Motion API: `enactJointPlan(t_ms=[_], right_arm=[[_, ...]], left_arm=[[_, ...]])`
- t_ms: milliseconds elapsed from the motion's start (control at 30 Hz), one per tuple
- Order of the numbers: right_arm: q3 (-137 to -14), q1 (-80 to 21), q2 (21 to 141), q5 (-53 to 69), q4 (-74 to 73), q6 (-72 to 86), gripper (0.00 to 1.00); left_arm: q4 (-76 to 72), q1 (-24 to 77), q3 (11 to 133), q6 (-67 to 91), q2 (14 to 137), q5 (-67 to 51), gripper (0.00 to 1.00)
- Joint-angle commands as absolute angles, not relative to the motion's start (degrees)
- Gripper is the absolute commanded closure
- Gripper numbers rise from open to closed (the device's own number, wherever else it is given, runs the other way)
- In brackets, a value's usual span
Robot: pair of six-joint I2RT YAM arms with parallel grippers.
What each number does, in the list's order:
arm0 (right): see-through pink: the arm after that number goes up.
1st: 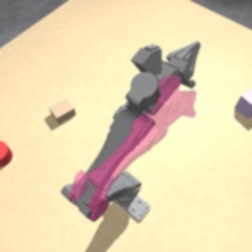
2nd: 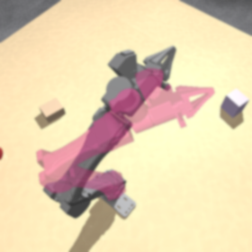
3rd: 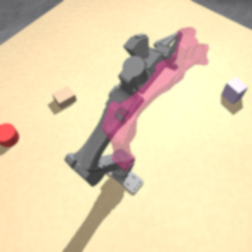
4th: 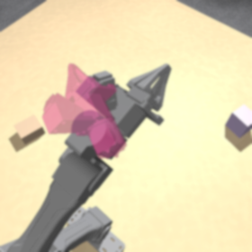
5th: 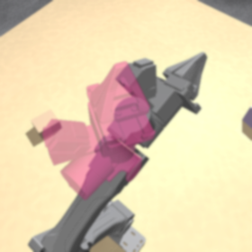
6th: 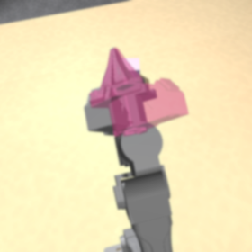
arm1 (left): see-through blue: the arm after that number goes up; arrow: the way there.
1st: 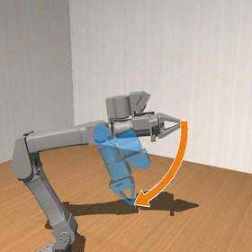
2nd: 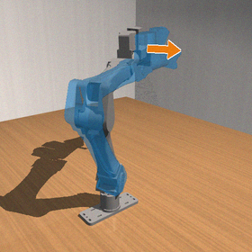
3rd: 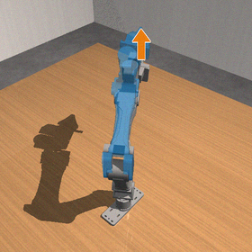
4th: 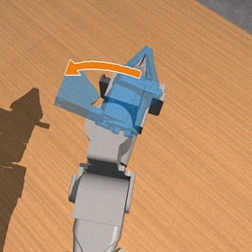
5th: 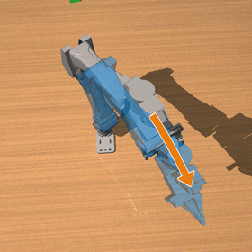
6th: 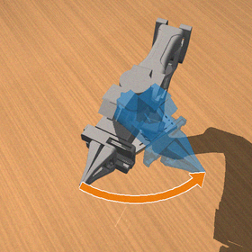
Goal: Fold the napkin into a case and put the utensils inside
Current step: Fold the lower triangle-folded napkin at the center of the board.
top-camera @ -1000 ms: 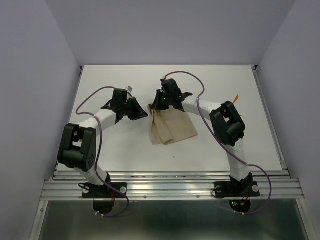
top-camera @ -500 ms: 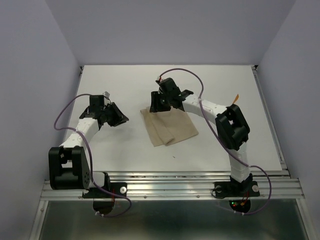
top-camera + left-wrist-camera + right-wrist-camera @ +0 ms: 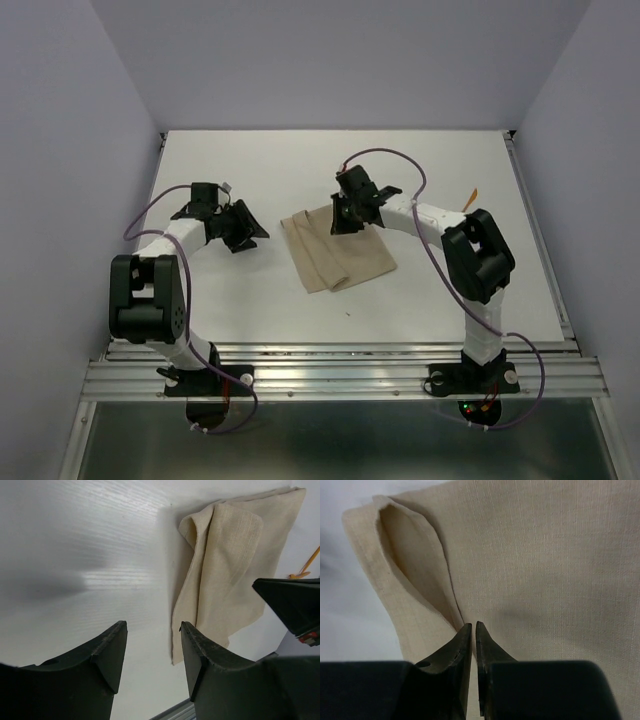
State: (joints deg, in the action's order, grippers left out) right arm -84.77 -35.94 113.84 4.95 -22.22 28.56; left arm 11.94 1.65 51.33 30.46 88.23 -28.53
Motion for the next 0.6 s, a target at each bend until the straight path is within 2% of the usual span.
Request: enactJointPlan(t_ms=[0, 267, 567], right_arm=[[-84.1, -36.4, 113.7, 6.7, -22.1, 28.9, 0.87], [-82.4, -39.2, 112.2, 4.7, -22.4, 29.3, 0.88], [-73.9, -40.3, 102.8, 1.9, -17.9, 33.6, 0.88]], left_arm=[[8.7, 3.7, 56.6, 30.8, 93.8, -30.8, 0.45], [8.8, 7.7, 67.4, 31.8, 100.7, -30.2, 0.51], [15.5, 14.7, 80.3, 30.3, 110.6, -27.7, 0.81]])
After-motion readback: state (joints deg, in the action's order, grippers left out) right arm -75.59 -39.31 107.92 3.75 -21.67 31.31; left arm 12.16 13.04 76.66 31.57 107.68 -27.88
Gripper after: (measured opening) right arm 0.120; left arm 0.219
